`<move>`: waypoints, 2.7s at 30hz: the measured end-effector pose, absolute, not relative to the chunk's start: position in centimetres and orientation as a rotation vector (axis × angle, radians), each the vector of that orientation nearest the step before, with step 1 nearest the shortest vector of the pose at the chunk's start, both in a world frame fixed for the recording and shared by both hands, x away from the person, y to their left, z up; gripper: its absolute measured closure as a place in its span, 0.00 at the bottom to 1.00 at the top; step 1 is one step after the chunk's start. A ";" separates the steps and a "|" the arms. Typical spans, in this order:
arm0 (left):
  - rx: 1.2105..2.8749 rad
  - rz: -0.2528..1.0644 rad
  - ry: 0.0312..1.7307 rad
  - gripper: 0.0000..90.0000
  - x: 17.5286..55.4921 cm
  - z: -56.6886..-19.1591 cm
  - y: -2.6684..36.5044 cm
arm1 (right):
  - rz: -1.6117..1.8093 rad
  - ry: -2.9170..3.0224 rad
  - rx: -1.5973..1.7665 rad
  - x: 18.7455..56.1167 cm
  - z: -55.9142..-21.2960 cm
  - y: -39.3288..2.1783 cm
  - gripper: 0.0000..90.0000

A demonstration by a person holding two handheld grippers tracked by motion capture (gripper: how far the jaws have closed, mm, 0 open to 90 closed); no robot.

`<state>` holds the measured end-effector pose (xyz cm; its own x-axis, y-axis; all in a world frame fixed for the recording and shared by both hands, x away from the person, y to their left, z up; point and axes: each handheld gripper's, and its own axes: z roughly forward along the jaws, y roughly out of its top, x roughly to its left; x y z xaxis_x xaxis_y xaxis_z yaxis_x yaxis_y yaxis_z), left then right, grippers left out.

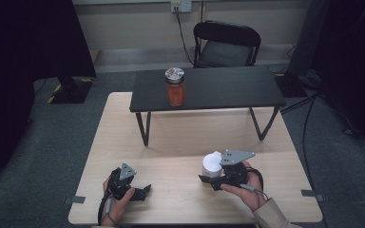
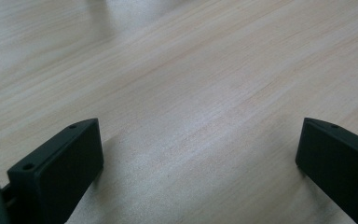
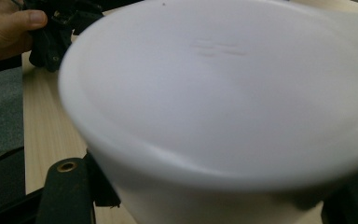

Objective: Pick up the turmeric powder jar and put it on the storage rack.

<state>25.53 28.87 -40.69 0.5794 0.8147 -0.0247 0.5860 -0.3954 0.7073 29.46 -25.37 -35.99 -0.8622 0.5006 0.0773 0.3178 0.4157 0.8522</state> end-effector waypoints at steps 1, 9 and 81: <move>2.123 0.428 1.112 0.00 25.5 -40.7 28.9 | 1.429 2.479 0.726 29.5 -36.0 -25.4 0.33; 2.127 0.428 1.105 0.00 25.6 -40.7 28.9 | 1.424 2.474 0.751 30.4 -34.4 -25.5 0.33; 2.132 0.422 1.095 0.00 25.7 -40.7 29.1 | 1.350 2.354 0.831 36.4 -21.2 -27.3 0.33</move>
<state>25.72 29.08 -40.69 0.5908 0.8064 -0.0251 0.5806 -0.4033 0.7073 36.37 -27.29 -21.23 -0.7866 0.6169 0.0245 0.3327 0.3900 0.8586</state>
